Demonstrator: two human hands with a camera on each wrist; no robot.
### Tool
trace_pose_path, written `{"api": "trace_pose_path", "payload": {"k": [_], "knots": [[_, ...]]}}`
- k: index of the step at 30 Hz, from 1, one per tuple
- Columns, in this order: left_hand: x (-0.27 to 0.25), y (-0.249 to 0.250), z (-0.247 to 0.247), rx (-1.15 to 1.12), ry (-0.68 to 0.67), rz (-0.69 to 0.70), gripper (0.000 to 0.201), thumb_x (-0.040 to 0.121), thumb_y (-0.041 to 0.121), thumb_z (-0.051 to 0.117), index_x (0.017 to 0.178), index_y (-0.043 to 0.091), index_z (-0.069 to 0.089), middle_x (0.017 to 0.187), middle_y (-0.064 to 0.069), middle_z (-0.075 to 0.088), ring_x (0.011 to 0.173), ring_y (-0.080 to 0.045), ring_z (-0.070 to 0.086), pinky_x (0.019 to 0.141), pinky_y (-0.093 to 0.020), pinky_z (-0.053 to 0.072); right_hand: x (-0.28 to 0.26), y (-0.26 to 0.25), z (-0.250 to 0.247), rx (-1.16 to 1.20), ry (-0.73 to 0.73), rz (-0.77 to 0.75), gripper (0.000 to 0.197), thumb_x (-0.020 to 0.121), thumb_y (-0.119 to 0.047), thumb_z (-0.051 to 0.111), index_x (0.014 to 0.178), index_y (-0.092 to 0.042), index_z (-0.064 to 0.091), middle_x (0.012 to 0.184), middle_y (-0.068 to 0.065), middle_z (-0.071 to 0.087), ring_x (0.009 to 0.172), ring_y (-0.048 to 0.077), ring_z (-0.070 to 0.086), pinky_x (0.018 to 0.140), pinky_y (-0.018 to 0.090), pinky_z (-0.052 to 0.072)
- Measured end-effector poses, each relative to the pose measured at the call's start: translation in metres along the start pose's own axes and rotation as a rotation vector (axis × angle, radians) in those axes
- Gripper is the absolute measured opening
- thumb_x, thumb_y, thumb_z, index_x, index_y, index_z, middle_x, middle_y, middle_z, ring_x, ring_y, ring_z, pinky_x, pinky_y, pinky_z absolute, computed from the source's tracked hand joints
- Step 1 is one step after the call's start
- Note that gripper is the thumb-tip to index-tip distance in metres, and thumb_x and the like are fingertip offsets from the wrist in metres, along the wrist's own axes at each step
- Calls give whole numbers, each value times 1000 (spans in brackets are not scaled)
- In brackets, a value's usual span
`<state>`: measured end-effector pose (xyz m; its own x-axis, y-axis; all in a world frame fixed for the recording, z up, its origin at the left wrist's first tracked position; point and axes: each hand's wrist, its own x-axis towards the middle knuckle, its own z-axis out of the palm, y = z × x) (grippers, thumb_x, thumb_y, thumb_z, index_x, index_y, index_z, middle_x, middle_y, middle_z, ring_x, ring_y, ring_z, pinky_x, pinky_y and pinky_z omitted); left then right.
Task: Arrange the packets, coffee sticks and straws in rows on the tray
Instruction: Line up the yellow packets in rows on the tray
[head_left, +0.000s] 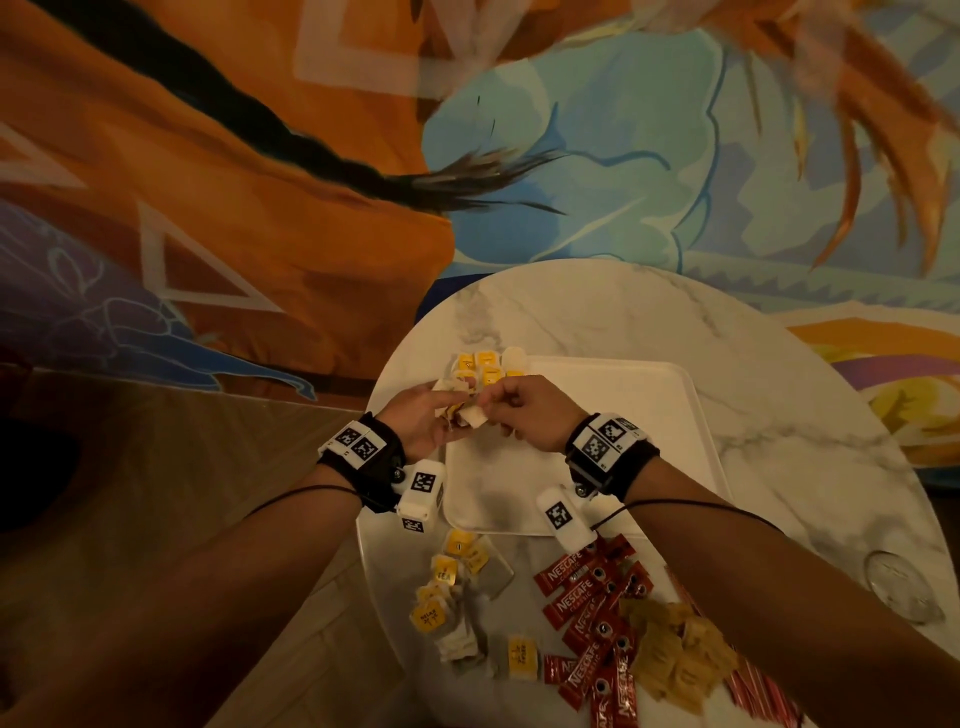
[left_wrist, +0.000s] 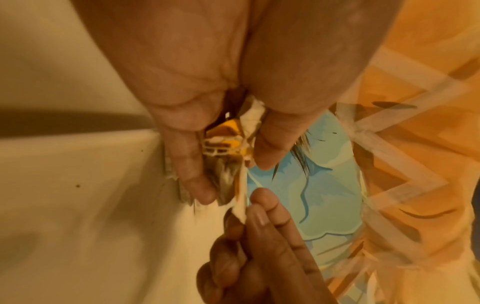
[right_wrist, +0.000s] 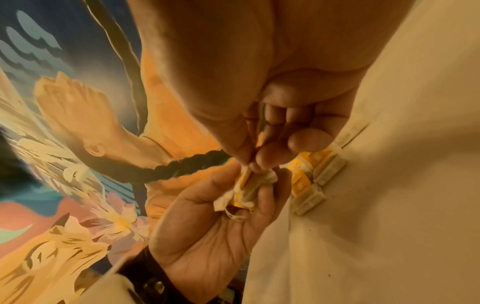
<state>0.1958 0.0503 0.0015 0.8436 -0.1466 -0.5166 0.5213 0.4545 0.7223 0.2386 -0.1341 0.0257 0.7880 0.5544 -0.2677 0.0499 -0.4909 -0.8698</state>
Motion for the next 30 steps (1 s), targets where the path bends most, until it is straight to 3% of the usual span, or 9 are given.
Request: {"api": "trace_pose_path", "payload": {"k": [2,4,8,10,14,18,23,26,30], "knots": [[-1,0,-1,16,-15,0,23,97,3,55,117,9,65,107,-10,74,94,-25,71,96,-43,54,-1,3,-5,-54,-16,-33,21,94,-8,62,112,-11,73,88,12,72,64,4,62,60,16,49],[-1,-1,-2,21,-29,-11,26,97,4,55,121,7,63,115,-15,70,100,-29,68,100,-44,51,-2,7,-9,-87,-9,-47,28,89,-8,66,114,-18,74,92,11,74,71,9,62,67,23,52],[-4,-1,3,9,-54,-13,26,98,4,53,122,6,62,112,-16,70,97,-28,69,95,-41,53,-4,10,-17,-128,99,-77,11,91,-26,70,97,-23,78,74,-11,69,65,2,56,68,24,48],[-4,0,5,0,-66,-14,26,98,4,52,123,5,61,114,-16,70,98,-29,70,90,-39,57,-4,9,-22,-98,153,-75,7,92,-29,69,91,-25,76,72,-14,66,64,0,55,66,22,47],[-4,2,7,-44,-42,-37,32,99,5,53,130,2,55,117,-22,66,99,-35,68,76,-35,61,-2,6,-38,-80,204,-76,5,93,-23,67,91,-20,71,75,-12,68,66,2,60,61,16,45],[-1,2,3,-74,-7,-81,27,102,16,51,126,4,56,109,-20,66,91,-34,72,74,-39,62,0,11,-50,-222,219,-52,12,94,-25,65,94,-13,70,82,-2,71,76,18,68,74,30,52],[1,2,2,-41,17,-101,26,103,25,49,120,7,56,101,-19,71,90,-35,73,74,-40,61,5,23,-54,-411,48,48,12,96,-27,62,100,-17,68,76,-5,69,74,14,68,65,24,46],[3,0,2,-24,55,-104,33,103,30,50,125,5,56,101,-20,70,88,-34,71,74,-37,58,13,31,-52,-541,-41,75,19,95,-35,62,103,-20,69,78,-8,65,78,15,67,71,27,49],[6,-3,-2,-44,90,-112,41,101,31,54,129,1,56,106,-21,68,87,-32,70,72,-33,58,29,40,-44,-615,23,75,23,94,-37,63,106,-19,70,90,-3,65,82,15,58,74,25,39]]}}
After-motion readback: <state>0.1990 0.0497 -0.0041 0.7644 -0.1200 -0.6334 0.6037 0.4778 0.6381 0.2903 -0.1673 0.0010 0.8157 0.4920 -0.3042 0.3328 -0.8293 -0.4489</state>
